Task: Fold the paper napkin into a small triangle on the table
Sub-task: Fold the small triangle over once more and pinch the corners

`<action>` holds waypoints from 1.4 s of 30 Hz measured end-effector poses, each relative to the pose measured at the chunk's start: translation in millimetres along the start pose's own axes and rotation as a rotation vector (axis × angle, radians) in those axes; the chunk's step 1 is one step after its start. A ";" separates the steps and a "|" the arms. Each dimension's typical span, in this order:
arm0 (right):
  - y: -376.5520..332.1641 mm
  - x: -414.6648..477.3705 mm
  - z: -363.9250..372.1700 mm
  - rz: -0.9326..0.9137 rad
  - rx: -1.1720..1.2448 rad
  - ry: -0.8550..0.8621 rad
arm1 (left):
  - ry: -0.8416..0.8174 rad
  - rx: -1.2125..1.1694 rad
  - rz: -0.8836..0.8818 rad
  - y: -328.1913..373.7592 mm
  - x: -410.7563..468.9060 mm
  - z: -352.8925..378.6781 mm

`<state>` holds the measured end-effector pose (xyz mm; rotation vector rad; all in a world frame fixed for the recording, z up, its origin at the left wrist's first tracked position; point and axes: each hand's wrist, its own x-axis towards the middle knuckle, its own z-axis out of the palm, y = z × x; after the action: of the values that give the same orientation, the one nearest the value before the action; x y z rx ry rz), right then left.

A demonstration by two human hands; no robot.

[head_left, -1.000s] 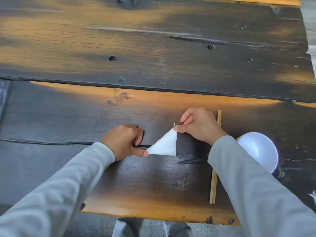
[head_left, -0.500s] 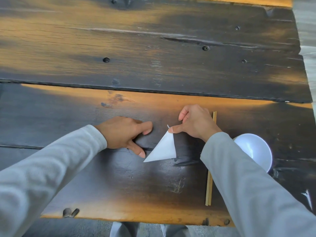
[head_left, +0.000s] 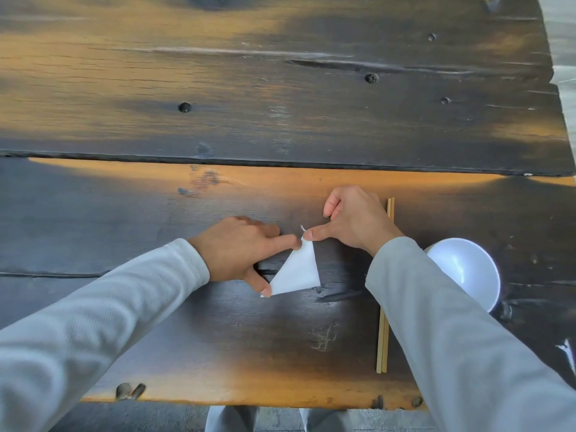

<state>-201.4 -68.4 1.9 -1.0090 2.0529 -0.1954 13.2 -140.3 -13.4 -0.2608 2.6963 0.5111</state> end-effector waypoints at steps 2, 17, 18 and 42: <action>-2.5 -0.7 -2.6 0.005 -0.008 -0.015 | -0.014 0.029 -0.007 0.6 2.6 0.0; -13.1 11.1 -11.1 0.097 -0.107 -0.091 | -0.086 0.057 -0.026 -3.1 6.2 4.5; -13.1 12.1 -11.0 0.097 -0.113 -0.097 | -0.098 0.066 -0.029 -2.6 6.5 4.7; 46.1 -130.2 143.2 -0.548 -0.426 0.169 | -0.221 0.032 -0.074 2.3 14.5 -2.1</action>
<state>-79.4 84.7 -33.3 -1.8695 1.9615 -0.1277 -1.2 -140.6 -16.6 -0.2772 2.4687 0.4460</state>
